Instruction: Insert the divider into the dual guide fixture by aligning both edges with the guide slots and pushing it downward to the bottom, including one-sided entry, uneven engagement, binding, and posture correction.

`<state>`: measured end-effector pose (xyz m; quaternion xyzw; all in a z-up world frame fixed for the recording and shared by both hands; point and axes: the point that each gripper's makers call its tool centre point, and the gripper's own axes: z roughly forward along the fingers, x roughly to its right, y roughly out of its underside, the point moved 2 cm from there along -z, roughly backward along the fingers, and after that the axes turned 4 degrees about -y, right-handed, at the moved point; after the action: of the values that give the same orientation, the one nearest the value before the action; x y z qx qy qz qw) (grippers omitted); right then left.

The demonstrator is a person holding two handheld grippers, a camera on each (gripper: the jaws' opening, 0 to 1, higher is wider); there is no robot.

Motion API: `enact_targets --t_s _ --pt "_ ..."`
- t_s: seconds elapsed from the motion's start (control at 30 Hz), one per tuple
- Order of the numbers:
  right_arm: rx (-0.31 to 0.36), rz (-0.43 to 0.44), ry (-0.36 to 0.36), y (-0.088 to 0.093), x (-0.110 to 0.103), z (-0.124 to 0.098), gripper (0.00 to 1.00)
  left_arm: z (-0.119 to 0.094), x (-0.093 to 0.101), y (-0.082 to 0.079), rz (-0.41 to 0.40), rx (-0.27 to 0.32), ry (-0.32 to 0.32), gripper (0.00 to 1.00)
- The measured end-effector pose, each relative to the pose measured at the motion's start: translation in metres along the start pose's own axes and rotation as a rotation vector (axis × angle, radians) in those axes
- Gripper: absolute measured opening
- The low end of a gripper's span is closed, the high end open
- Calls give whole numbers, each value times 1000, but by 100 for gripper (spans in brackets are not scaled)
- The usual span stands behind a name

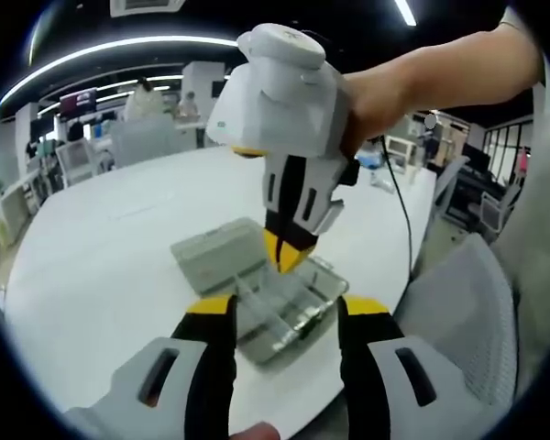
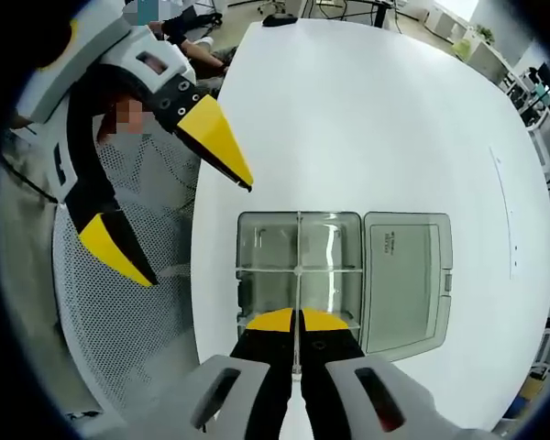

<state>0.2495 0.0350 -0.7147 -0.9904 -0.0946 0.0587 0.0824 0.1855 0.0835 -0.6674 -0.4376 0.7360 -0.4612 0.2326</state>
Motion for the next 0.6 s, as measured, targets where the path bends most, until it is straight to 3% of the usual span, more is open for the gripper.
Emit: enact_targets --t_s 0.6 --pt "24 11 -4 2 0 3 0 0 0 0 -5 -1 0 42"
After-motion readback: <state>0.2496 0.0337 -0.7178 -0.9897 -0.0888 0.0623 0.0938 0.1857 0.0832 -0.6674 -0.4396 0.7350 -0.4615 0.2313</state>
